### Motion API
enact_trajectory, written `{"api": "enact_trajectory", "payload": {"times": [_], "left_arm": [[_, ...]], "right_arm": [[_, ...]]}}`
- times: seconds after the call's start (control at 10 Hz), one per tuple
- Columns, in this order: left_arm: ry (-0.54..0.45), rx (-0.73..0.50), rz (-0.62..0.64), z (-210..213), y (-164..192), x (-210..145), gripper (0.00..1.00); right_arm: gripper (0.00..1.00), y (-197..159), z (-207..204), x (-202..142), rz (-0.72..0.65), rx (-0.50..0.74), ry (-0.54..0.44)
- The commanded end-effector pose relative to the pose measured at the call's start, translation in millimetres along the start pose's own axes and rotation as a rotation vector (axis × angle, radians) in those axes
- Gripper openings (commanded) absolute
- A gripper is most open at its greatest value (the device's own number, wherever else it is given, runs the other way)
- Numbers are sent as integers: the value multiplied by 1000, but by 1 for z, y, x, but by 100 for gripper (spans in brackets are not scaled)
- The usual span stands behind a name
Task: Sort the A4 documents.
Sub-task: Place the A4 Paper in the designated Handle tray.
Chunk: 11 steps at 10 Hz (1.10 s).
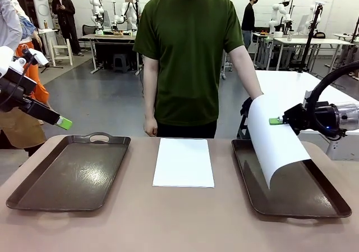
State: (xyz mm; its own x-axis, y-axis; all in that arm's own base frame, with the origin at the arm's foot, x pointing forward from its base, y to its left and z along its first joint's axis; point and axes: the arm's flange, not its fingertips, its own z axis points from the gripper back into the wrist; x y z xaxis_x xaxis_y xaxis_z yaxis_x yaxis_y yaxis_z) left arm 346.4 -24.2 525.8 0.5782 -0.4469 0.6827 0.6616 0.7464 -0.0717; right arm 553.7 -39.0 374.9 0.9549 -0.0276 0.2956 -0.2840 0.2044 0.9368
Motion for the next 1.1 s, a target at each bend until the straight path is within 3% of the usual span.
{"api": "enact_trajectory", "payload": {"times": [0.0,0.2,0.3,0.7,1.0], "left_arm": [[-12,-15,-7,-1,2,-1,100],[-12,-15,-7,-1,2,-1,100],[-12,-15,-7,-1,2,-1,100],[-12,-15,-7,-1,2,-1,100],[-12,-15,-7,-1,2,-1,100]], "right_arm": [[1,-4,-1,11,-15,58,17],[1,-3,7,11,-59,199,4],[1,-8,7,8,-82,203,8],[1,-56,-43,-27,-187,49,109],[1,-75,-41,-38,-89,-167,84]]}}
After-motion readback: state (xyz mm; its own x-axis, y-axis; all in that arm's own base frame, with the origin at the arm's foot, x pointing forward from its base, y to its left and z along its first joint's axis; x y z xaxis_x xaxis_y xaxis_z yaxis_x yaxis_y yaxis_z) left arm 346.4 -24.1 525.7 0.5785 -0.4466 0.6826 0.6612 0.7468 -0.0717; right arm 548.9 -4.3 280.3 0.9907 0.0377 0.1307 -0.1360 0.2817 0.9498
